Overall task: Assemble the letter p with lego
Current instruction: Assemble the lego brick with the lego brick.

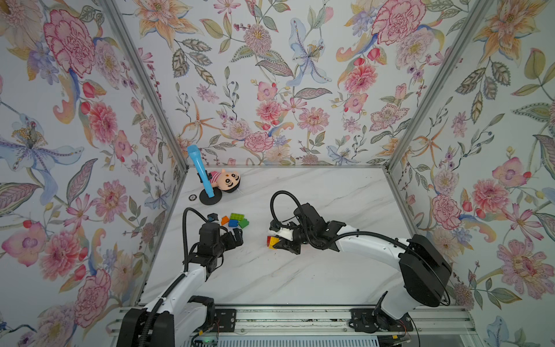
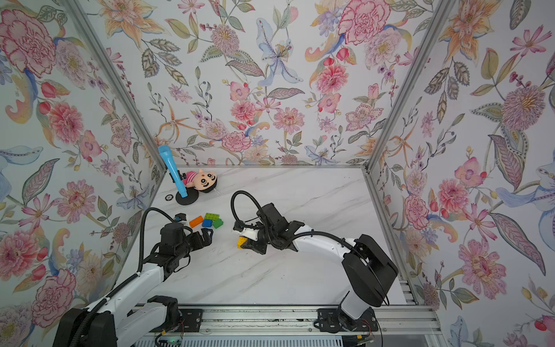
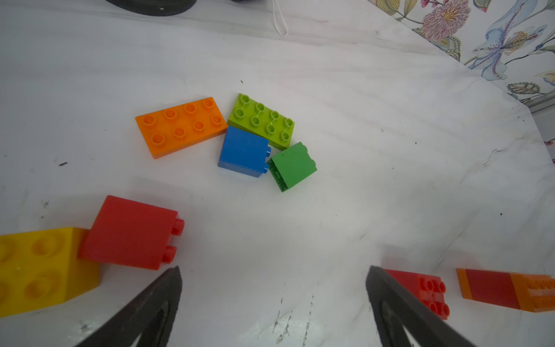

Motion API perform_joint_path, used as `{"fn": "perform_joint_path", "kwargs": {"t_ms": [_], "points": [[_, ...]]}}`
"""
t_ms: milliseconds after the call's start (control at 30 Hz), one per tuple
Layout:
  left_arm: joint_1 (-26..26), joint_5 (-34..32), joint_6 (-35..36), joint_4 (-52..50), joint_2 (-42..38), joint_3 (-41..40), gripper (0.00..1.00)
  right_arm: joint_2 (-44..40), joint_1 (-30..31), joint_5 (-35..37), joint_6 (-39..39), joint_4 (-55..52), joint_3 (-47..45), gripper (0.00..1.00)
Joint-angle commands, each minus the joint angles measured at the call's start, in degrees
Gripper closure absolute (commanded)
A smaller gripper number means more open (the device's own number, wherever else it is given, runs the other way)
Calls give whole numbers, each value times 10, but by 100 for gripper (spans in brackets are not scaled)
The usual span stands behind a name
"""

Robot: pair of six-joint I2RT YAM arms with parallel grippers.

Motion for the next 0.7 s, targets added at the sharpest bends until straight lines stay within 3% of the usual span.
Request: {"fn": "perform_joint_path", "kwargs": {"t_ms": [0,200,667], "points": [[3,28,13,23,2,-13,1,44,-12,-4,-45,-60,46,83],[-3,40,11,39,10,-20,1,109,-22,6,-84,-117,123,84],[-65,43,15,98,62,-11,1,154,-33,-9,-126,-142,167,84]]}}
